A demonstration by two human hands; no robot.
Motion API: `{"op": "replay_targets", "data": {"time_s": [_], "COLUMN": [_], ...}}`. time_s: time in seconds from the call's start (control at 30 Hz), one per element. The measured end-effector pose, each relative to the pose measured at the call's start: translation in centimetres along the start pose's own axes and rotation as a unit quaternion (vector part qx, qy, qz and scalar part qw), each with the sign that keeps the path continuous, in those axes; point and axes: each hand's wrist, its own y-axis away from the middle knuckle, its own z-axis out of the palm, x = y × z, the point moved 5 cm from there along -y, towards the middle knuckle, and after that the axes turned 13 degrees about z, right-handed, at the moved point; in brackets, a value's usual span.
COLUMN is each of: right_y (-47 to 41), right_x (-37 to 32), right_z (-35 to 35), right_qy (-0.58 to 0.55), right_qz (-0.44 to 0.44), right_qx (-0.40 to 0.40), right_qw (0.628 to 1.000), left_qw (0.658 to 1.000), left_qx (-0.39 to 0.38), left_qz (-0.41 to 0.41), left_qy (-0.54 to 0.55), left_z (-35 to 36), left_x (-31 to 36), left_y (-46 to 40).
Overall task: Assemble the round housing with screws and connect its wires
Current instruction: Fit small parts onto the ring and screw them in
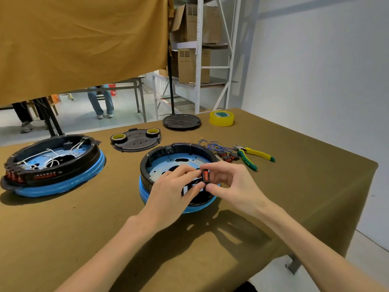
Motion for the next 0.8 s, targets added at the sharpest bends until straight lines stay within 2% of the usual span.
{"op": "replay_targets", "data": {"time_s": [0.17,0.8], "right_y": [-0.01,0.51], "right_x": [0.54,1.05], "right_z": [0.01,0.24], "right_qy": [-0.014,0.001], "right_qz": [0.005,0.023], "right_qx": [-0.007,-0.003], "right_qw": [1.000,1.000], "left_qw": [0.998,0.993], "left_qx": [0.018,0.040], "left_qz": [0.025,0.066], "left_qy": [-0.048,-0.094], "left_z": [0.16,0.74], "left_x": [0.03,0.10], "left_y": [0.34,0.47]}}
